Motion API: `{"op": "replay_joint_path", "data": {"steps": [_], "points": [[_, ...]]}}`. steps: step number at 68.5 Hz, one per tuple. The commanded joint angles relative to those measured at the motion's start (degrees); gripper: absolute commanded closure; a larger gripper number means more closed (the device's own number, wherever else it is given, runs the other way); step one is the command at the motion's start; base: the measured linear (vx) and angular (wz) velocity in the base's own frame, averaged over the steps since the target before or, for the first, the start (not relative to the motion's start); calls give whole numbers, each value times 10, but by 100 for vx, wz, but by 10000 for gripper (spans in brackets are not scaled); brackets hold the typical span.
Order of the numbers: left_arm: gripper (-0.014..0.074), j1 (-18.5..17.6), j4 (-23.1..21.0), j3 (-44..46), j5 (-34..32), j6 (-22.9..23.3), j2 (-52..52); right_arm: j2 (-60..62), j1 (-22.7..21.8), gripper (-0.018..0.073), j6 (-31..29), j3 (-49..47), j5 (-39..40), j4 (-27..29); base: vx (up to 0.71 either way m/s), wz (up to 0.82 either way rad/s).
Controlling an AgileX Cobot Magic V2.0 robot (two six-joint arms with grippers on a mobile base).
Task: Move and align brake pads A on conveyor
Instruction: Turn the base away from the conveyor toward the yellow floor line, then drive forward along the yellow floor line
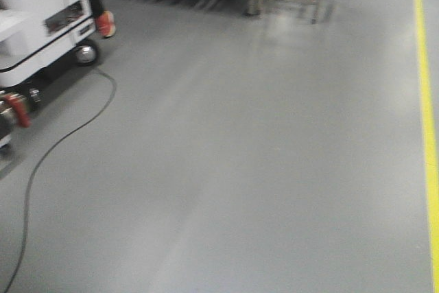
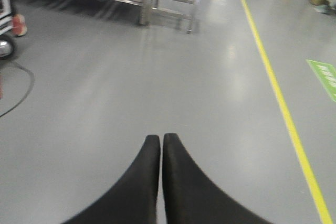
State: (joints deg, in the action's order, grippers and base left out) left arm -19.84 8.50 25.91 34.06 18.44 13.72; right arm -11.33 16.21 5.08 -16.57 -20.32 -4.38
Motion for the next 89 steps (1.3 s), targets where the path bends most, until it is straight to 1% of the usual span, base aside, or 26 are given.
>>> {"op": "replay_joint_path", "data": {"steps": [1,29,46,65,89], "points": [[603,-2,3,14,-37,1,7,-4,-2,562,-5,-15,42,-5,9,-65],[603,-2,3,14,-37,1,7,-4,-2,562,-5,-15,42,-5,12,-71],[603,-2,3,14,-37,1,7,-4,-2,562,-5,-15,42,-5,17,-53],[603,-2,3,14,-37,1,7,-4,-2,562,-5,-15,42,-5,23,-29],[603,-2,3,14,-37,1,7,-4,-2,562,-5,-15,42,-5,33,-8]]}}
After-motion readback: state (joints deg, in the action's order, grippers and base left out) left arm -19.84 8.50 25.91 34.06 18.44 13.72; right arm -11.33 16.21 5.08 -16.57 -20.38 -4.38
